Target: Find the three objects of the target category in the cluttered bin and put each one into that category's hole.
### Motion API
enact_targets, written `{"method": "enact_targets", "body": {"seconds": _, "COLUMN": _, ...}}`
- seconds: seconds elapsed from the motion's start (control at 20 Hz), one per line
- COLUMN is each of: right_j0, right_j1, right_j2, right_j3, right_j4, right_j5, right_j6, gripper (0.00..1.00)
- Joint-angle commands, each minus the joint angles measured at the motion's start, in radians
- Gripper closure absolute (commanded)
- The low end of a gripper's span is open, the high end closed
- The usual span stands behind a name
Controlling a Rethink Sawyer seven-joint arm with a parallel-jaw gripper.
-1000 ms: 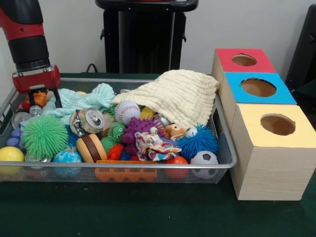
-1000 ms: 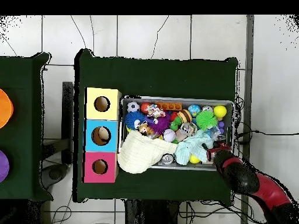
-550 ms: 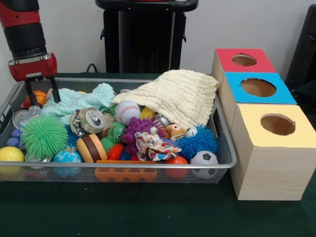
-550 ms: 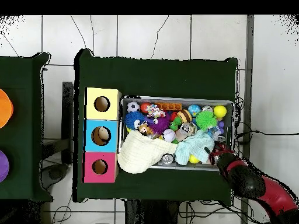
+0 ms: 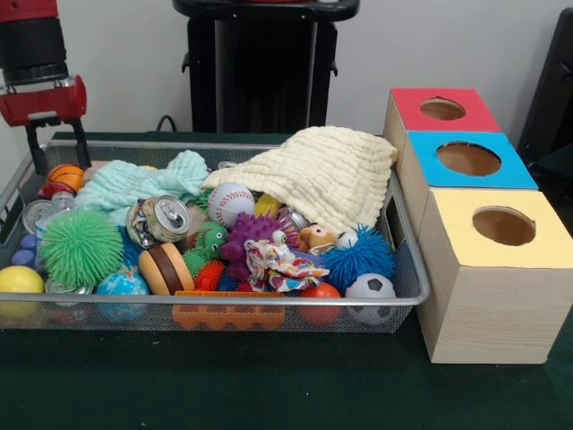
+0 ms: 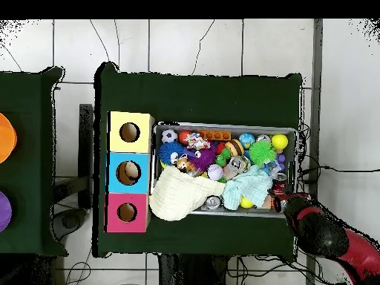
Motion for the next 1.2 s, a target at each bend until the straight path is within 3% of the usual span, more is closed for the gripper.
{"method": "enact_targets", "body": {"seconds": 0.05, "right_j0": 0.031, "right_j1": 0.019, "right_j2": 0.023, "right_j3": 0.005, "right_j4": 0.017, "right_j5": 0.07, "right_j6": 0.058, "gripper": 0.0}}
{"method": "enact_targets", "body": {"seconds": 0.95, "right_j0": 0.094, "right_j1": 0.075, "right_j2": -0.014, "right_j3": -0.07, "right_j4": 0.029, "right_j5": 0.111, "right_j6": 0.056, "gripper": 0.0}}
{"method": "enact_targets", "body": {"seconds": 1.2, "right_j0": 0.104, "right_j1": 0.076, "right_j2": -0.01, "right_j3": -0.101, "right_j4": 0.052, "right_j5": 0.173, "right_j6": 0.033, "gripper": 0.0}}
